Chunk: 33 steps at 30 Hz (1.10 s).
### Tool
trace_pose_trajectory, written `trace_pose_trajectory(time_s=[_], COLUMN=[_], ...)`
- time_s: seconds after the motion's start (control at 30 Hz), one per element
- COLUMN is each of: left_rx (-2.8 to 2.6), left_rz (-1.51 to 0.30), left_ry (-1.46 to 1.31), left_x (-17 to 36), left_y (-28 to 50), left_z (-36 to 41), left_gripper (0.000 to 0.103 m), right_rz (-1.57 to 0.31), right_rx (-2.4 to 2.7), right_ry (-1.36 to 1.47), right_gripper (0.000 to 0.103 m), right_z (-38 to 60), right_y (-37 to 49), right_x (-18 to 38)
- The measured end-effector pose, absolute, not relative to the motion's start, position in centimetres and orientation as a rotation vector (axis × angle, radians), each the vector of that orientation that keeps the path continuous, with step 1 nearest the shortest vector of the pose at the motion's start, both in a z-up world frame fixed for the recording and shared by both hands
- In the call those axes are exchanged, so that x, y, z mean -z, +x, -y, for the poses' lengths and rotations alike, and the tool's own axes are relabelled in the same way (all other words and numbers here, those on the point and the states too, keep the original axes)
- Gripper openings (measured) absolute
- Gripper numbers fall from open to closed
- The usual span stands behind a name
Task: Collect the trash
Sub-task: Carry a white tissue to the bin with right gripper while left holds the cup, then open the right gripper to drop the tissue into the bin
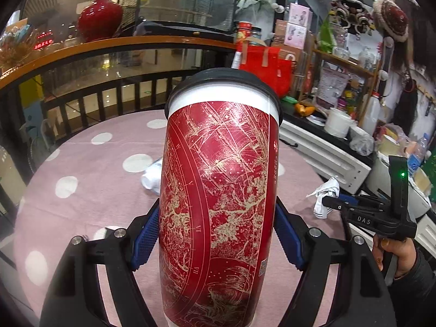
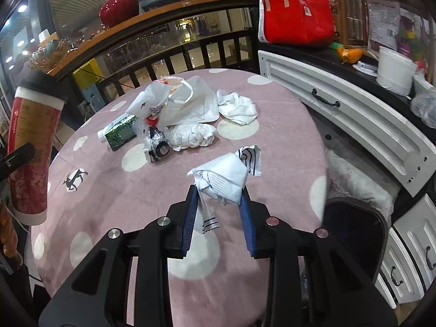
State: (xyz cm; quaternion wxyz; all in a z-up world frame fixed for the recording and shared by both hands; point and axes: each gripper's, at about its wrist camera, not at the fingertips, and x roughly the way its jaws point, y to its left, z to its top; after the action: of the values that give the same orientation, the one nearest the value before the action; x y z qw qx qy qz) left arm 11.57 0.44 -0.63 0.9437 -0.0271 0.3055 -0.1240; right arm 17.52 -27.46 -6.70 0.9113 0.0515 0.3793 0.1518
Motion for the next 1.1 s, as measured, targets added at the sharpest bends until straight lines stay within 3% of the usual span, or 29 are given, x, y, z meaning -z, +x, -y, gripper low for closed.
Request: trace_pose_trajectory(time_s=[0.5,1.1], left_rx=[0.519,0.694], left_rz=[-0.625,-0.686], left_ry=[-0.019,0.077], left_x=[0.3,2.5], left_y=[8.4,7.8], left_z=[10.4,21.5], left_gripper=[0.075,0.075], right_rz=[-0.769,-1.104], right_rx=[-0.023,0.153], right_ry=[0.142,0.096], right_gripper=[0.031,0.032], right_z=[39.7,44.2], right_y=[9.1,14.3], right_x=[8.3,25.2])
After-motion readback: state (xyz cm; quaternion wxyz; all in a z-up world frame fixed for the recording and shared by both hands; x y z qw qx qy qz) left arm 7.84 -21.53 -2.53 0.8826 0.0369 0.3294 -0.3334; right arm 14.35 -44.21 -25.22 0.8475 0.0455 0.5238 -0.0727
